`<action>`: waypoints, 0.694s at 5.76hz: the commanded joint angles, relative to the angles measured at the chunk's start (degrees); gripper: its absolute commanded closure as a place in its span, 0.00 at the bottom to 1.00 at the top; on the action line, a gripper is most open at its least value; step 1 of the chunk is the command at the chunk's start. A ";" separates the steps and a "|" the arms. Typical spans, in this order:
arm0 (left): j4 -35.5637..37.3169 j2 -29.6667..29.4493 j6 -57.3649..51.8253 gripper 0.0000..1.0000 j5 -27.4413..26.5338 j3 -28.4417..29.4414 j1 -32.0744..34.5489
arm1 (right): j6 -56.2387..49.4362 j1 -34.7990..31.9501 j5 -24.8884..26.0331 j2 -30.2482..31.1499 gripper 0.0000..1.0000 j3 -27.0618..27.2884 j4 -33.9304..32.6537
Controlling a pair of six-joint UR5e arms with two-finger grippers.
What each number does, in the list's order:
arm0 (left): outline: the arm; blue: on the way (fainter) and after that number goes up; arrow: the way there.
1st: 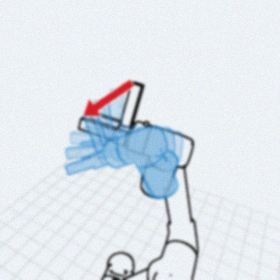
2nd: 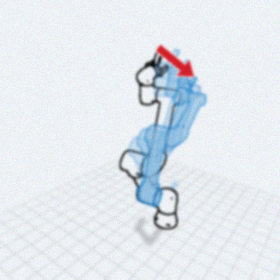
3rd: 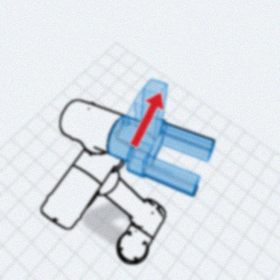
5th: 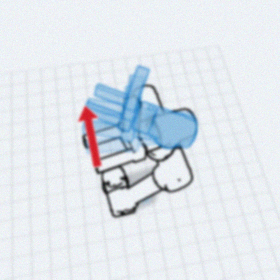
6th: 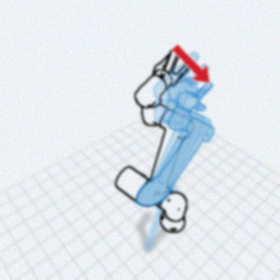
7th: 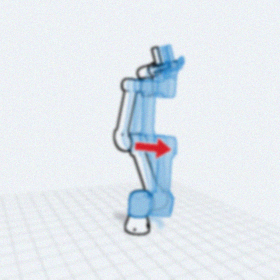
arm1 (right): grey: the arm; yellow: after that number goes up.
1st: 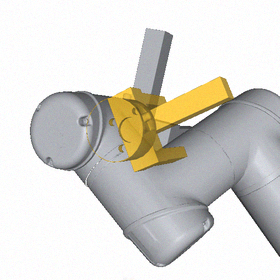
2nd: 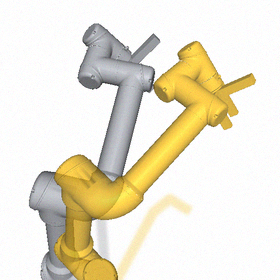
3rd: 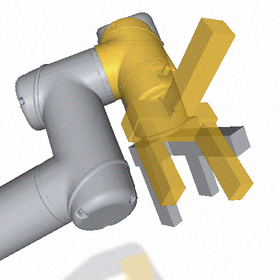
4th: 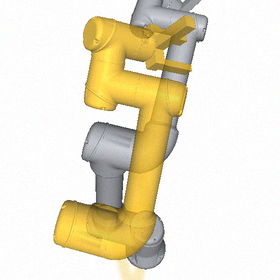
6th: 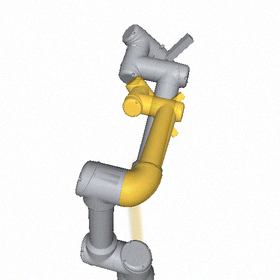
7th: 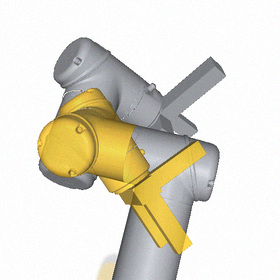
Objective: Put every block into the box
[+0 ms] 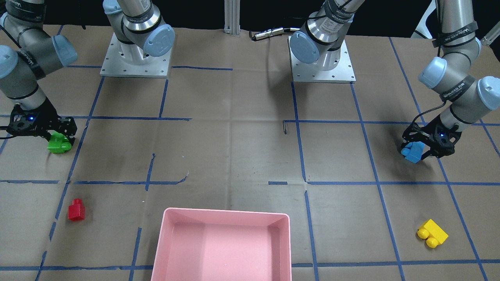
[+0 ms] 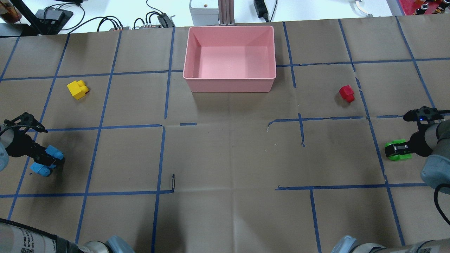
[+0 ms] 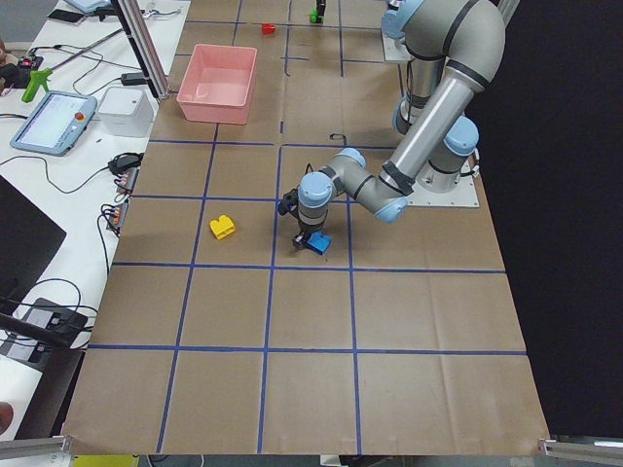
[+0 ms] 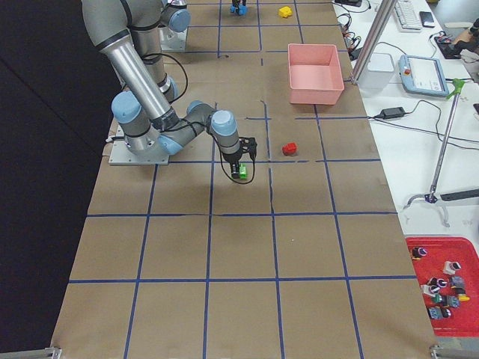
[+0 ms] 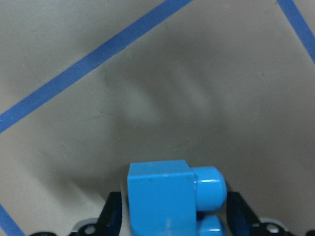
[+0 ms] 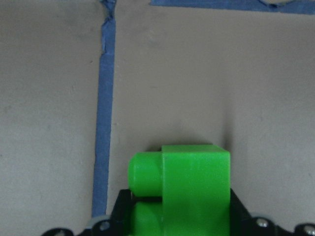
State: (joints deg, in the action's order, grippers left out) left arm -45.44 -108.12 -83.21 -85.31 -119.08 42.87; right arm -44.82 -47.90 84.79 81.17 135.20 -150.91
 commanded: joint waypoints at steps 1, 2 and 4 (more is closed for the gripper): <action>-0.09 -0.08 -0.46 0.43 -0.21 0.08 -0.06 | 0.00 -0.43 0.20 1.26 0.91 -3.43 1.57; -0.09 -0.08 -0.46 0.53 -0.30 0.25 -0.06 | -0.09 -1.05 -0.59 4.23 0.94 -7.37 3.84; 0.09 1.06 0.58 0.70 -0.47 0.95 0.20 | -0.26 -5.87 -13.64 6.72 0.96 -16.85 9.90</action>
State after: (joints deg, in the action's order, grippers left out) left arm -45.43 -107.70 -83.25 -85.66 -118.49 42.88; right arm -44.96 -51.71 76.58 87.21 123.04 -143.79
